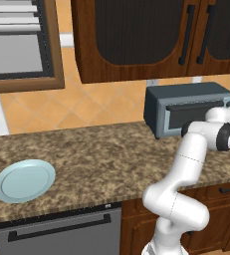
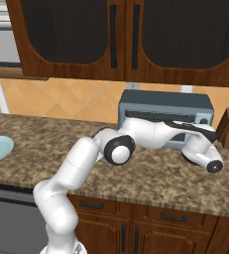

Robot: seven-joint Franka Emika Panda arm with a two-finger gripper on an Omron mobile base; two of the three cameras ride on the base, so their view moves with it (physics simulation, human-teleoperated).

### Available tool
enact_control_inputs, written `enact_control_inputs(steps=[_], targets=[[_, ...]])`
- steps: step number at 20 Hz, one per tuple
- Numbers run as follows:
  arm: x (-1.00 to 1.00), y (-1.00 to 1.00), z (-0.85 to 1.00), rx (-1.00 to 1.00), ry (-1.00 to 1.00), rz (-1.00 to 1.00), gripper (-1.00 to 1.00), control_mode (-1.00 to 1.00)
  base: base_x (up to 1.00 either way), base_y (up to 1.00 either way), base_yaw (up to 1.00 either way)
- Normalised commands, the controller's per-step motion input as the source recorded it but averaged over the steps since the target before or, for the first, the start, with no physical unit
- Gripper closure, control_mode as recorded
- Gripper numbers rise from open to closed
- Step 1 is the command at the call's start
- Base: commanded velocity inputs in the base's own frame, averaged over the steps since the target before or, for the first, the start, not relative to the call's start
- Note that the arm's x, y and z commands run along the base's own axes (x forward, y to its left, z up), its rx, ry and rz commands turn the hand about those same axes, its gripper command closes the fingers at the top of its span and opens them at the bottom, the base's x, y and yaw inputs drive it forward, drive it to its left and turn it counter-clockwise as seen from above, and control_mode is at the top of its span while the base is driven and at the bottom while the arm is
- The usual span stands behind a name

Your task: Pick up the kebab skewer and baguette bread, and place them inside the toaster oven. Close the toaster oven door and start by setting the timer.

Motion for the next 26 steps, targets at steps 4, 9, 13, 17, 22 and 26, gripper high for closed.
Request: enact_control_inputs(steps=[4, 9, 13, 17, 22, 26], targets=[[0.01, 0.01, 0.06, 0.25, 0.0, -0.03, 1.0, -1.0, 0.0, 0.0, 0.0], [0.0, 0.04, 0.11, 0.27, 0.0, -0.03, 1.0, -1.0, 0.0, 0.0, 0.0], [0.0, 0.05, 0.09, 0.29, 0.0, -0.03, 1.0, -1.0, 0.0, 0.0, 0.0], [0.0, 0.03, 0.03, 0.29, 0.0, -0.03, 1.0, -1.0, 0.0, 0.0, 0.0], [0.0, 0.01, 0.01, 0.29, 0.0, -0.03, 1.0, -1.0, 0.0, 0.0, 0.0], [0.02, 0.0, 0.05, 0.29, 0.0, -0.03, 1.0, -1.0, 0.0, 0.0, 0.0]])
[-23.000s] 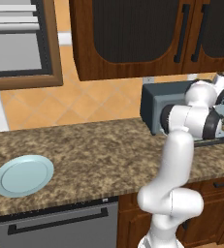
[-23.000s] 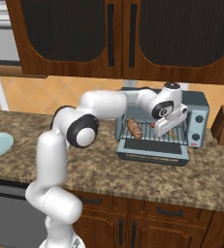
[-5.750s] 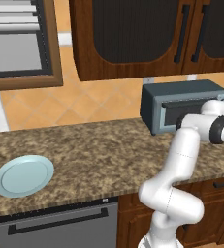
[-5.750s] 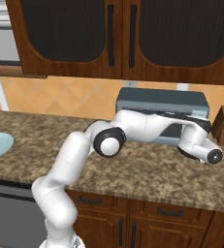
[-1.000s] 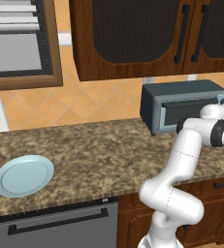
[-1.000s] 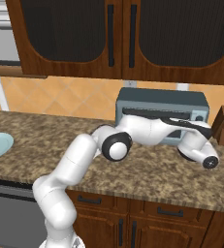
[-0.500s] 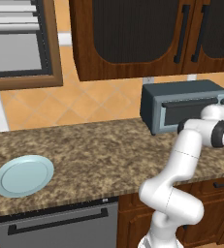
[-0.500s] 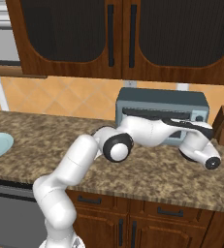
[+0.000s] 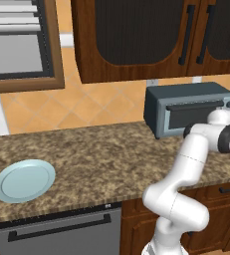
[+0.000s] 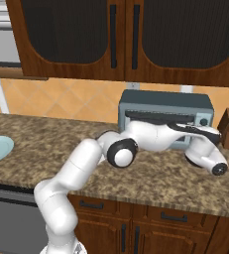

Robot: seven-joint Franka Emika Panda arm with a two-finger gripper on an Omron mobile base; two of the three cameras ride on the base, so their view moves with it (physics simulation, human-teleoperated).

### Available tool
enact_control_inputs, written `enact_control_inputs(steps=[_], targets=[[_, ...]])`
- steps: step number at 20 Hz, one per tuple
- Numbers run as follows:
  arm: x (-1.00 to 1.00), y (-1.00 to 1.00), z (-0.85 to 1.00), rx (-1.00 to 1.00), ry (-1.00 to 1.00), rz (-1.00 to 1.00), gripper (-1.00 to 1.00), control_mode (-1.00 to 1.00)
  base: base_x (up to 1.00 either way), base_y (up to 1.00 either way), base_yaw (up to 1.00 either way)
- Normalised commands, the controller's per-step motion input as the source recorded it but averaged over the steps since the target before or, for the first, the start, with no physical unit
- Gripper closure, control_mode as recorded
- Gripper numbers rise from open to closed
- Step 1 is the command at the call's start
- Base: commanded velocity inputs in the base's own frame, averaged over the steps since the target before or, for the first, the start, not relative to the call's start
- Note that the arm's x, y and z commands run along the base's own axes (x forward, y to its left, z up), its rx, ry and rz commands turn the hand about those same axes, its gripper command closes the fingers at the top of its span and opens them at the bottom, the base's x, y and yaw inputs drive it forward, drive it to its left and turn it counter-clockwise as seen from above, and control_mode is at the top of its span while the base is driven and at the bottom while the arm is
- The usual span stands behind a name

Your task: Pick up the kebab skewer and baguette bread, and place them inside the toaster oven. Close the toaster oven door and start by setting the timer.

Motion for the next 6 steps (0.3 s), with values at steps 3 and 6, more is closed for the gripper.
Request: enact_control_inputs(steps=[3, 6], targets=[[0.01, 0.0, 0.07, 0.29, 0.0, -0.03, 1.0, -1.0, 0.0, 0.0, 0.0], [0.0, 0.0, 0.02, 0.31, 0.0, -0.04, 1.0, -1.0, 0.0, 0.0, 0.0]])
